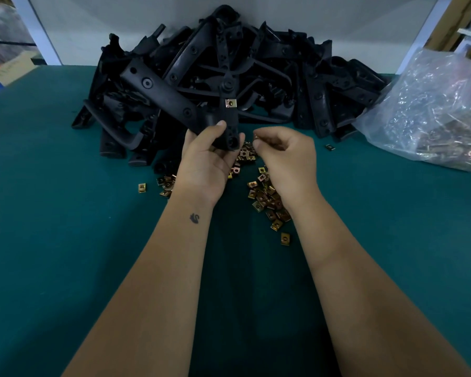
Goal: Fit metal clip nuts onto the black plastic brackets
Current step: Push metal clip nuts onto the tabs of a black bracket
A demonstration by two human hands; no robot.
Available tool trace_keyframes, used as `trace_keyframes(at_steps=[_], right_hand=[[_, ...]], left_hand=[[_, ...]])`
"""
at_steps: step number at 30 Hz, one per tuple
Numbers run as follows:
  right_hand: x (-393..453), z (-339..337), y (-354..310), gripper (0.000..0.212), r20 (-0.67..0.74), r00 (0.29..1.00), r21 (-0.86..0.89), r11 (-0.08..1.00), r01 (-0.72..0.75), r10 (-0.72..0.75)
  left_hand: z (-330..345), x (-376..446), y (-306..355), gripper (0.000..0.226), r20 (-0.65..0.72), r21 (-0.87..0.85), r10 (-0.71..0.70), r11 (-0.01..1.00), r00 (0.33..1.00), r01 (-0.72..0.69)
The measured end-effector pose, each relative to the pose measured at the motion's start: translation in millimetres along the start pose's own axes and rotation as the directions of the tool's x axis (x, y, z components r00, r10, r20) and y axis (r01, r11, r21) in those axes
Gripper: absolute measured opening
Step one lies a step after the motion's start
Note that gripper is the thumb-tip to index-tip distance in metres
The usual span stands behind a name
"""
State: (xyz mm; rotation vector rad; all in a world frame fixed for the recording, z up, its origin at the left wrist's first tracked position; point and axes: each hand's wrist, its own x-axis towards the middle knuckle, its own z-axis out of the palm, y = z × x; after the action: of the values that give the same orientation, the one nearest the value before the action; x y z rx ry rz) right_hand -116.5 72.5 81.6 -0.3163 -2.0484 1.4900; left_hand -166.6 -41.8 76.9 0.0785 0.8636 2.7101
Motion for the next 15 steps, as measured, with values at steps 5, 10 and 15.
trace_keyframes(at_steps=[5,10,15], right_hand=[[1.8,-1.8,-1.9,0.023,0.004,0.995,0.255,0.962,-0.100,0.103],[3.9,-3.1,-3.6,0.019,0.037,0.979,0.423,0.884,-0.198,0.201],[4.1,-3.7,-4.0,0.021,0.126,0.963,0.485,0.833,-0.268,0.237]], left_hand=[[2.5,-1.8,-3.3,0.019,0.041,0.032,-0.019,0.999,0.999,0.017],[2.1,-1.4,-4.8,0.019,0.050,0.055,-0.035,0.998,0.998,0.032],[-1.1,0.6,-5.1,0.015,0.060,0.008,-0.065,0.998,0.996,0.065]])
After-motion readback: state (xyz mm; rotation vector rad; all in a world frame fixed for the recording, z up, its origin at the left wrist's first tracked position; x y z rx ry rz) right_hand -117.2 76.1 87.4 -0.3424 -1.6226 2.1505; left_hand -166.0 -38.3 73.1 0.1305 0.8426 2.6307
